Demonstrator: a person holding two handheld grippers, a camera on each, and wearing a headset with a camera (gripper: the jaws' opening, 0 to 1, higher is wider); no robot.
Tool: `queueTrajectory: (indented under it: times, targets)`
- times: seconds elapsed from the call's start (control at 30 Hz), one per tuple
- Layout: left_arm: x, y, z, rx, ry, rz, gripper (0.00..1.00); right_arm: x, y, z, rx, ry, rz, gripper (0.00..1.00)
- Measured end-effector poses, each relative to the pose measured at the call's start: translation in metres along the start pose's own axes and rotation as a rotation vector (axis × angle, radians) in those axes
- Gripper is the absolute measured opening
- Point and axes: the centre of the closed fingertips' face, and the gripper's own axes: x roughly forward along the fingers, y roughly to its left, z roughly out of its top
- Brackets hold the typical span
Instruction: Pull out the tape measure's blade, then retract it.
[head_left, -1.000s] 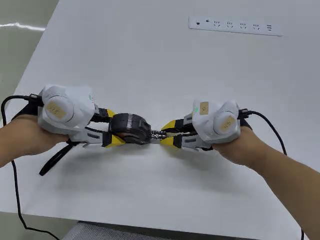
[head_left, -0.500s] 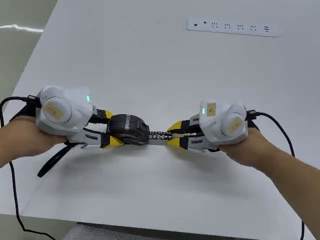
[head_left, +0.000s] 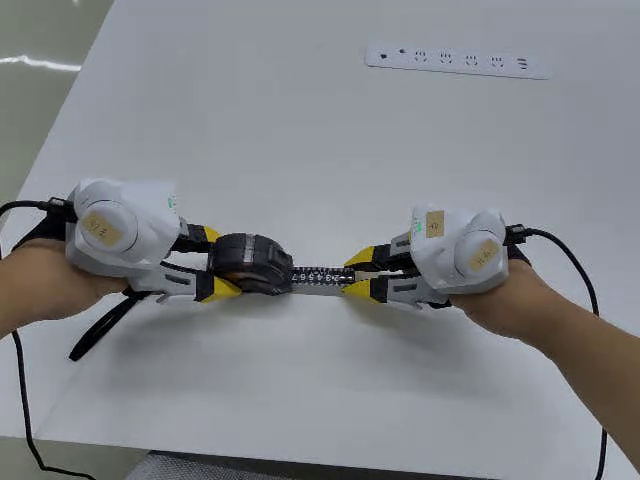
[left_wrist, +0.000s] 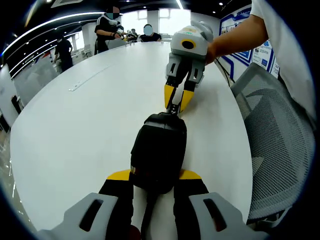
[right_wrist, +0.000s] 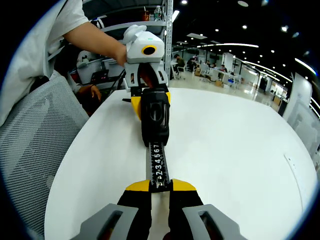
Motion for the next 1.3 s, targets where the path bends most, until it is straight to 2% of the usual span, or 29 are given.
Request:
queueTrajectory:
  times: [0.47, 1.3]
  targets:
    - [0.000, -0.001, 0.000, 0.001, 0.002, 0.000, 0.25, -0.019, -0.003, -0.016, 0.006, 0.027, -0.018, 0.08]
    - [0.001, -0.001, 0.000, 0.005, 0.006, -0.002, 0.25, -0.043, -0.004, -0.038, 0.036, 0.058, -0.044, 0.08]
